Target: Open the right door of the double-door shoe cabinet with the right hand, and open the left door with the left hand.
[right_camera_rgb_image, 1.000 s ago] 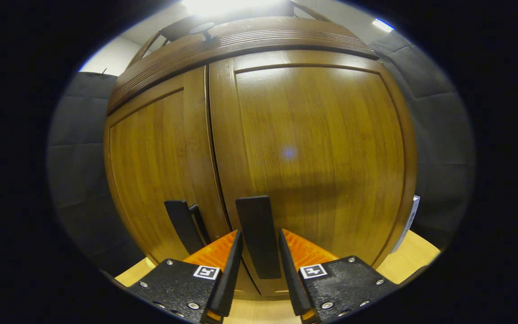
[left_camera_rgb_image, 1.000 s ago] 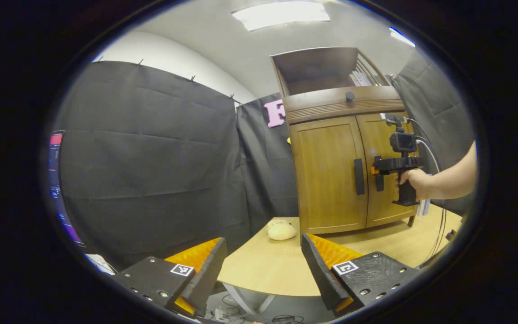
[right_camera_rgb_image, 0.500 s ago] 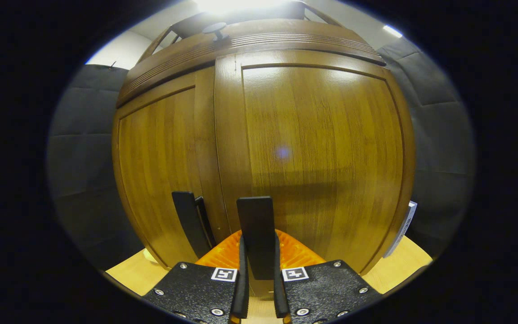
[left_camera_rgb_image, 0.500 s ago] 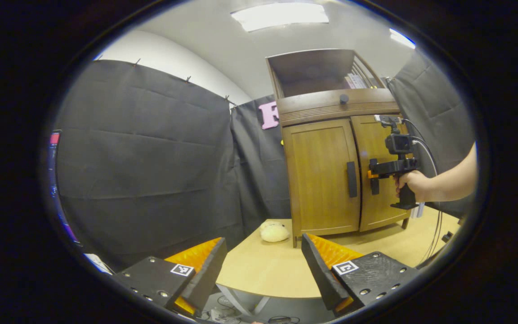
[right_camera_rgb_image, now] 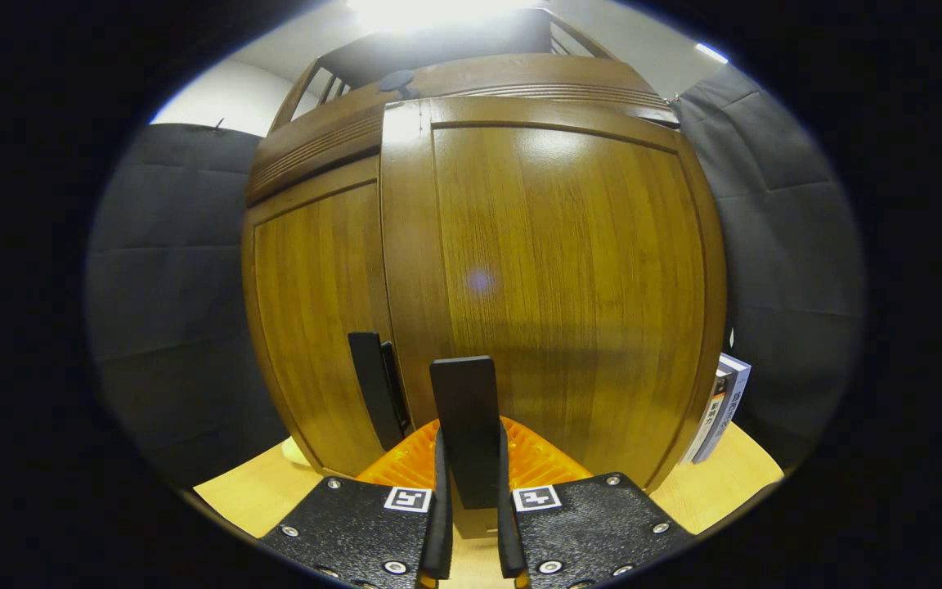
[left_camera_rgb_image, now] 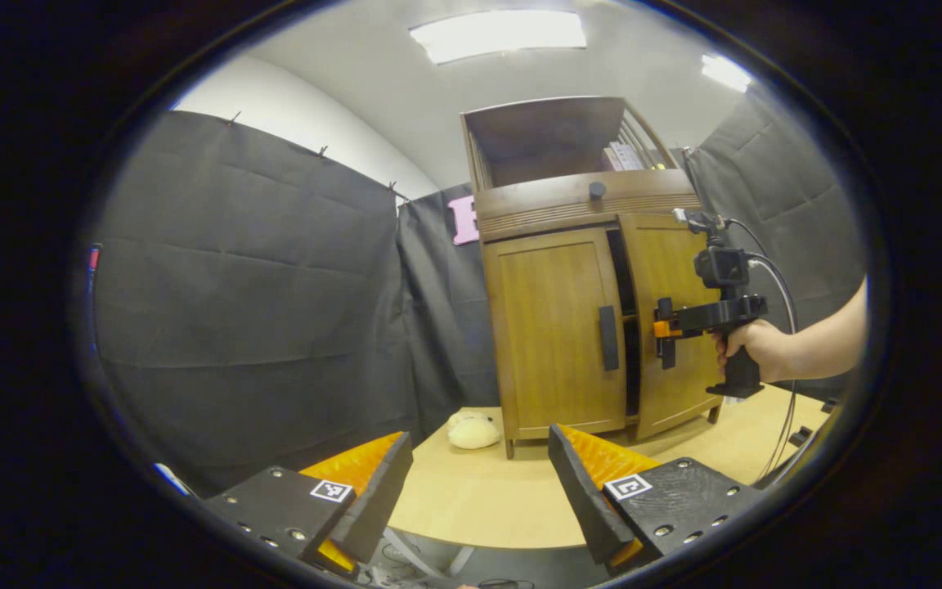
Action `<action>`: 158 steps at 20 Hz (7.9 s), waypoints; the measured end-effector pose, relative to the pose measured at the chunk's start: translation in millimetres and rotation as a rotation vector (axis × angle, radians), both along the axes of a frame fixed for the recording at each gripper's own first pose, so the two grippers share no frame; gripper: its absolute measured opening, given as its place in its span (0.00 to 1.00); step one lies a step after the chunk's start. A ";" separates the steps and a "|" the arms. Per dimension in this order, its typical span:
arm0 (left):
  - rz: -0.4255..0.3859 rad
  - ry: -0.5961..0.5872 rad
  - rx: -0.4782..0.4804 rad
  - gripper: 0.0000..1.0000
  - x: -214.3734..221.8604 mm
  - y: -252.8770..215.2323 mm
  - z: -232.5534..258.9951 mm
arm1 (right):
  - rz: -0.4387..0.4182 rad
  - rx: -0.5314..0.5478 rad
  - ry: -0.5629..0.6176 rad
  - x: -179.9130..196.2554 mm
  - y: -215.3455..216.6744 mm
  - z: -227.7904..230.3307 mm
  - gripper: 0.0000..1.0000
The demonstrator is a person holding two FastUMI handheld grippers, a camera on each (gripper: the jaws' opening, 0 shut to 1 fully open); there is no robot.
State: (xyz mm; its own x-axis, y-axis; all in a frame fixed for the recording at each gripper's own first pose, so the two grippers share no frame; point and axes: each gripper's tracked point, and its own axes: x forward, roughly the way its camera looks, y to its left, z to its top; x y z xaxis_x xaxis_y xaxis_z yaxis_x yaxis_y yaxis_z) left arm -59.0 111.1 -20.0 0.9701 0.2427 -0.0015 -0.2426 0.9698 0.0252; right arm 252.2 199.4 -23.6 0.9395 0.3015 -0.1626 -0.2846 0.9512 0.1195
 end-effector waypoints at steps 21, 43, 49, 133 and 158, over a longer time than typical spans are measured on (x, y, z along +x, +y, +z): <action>-0.116 -0.028 0.021 1.00 18.3 -72.8 22.2 | -0.025 -0.020 0.011 -79.9 -75.9 2.8 0.22; -0.295 -0.062 0.003 1.00 58.1 -144.0 46.4 | -0.199 -0.077 -0.021 -134.9 -202.5 5.1 0.14; -0.357 -0.093 -0.019 1.00 106.7 -164.5 69.8 | -0.294 -0.106 -0.016 -149.2 -254.0 1.5 0.20; -0.204 0.082 -0.209 0.15 253.2 -22.1 13.2 | -0.180 -0.075 0.059 -222.0 -202.8 -54.0 0.94; 0.053 0.055 -0.106 0.17 168.6 164.7 -5.1 | -0.113 -0.121 -0.002 -215.7 -197.2 -37.5 0.94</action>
State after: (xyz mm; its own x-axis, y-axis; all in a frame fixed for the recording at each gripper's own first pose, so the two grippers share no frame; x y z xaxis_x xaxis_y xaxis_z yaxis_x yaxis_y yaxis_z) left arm 109.7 275.7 -25.1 0.9536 0.2894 -0.0828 -0.2948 0.9536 -0.0616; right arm 36.5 2.2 -61.2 0.9666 0.1721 -0.1899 -0.1750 0.9846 0.0014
